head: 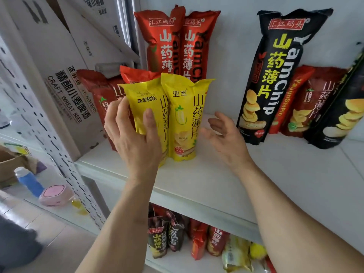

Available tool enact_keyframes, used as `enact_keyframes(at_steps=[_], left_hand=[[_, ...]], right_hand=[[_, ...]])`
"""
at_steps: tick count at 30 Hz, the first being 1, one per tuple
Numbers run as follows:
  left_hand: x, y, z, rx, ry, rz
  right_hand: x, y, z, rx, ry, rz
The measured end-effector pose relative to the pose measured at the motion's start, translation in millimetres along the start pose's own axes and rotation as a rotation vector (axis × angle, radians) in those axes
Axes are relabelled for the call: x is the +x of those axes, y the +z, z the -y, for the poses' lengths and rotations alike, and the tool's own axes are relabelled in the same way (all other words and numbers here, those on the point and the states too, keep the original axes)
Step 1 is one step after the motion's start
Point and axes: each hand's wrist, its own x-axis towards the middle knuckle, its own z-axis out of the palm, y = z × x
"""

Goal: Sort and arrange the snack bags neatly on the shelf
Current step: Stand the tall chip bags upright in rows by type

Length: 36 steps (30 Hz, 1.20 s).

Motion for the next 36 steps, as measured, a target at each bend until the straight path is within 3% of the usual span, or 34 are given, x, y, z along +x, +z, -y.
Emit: enact_keyframes(at_steps=[3,9,14,17,20,23,27,32,36], left_hand=[[-11.8,10.0,-18.2,0.07,0.273,-0.007],[-8.2,25.4,-26.0,0.011,0.09,0.038],[-8.5,19.4,-26.3,-0.028,0.073,0.016],[-12.2,19.3,-32.4,0.044,0.15,-0.043],[-20.1,25.3,-46.7,0.113,0.371,-0.096],[-33.7,37.8,-67.7,0.015,0.491,0.034],[-57.5,66.4,-89.8,-0.014,0.484,0.254],[-82.7,107.5,-108.0,0.004,0.545,0.381],[-96.3,139.2,-126.0,-0.005,0.382,0.429]], right_hand=[[-3.7,-14.6,2.0,-0.049,-0.012,-0.034],[-2.6,-41.0,-0.7,-0.063,-0.039,-0.043],[-0.6,-54.2,-5.6,-0.049,-0.041,-0.034],[0.2,-56.2,-8.2,-0.083,-0.054,-0.012],[0.1,-58.6,-9.4,-0.121,-0.065,-0.006],[-1.7,-69.4,-8.4,-0.167,-0.073,-0.002],[-3.8,-96.8,-6.7,-0.227,-0.095,-0.028],[-4.5,-142.9,-10.8,-0.306,-0.107,-0.071],[-5.0,-188.3,-14.0,-0.4,-0.17,-0.198]])
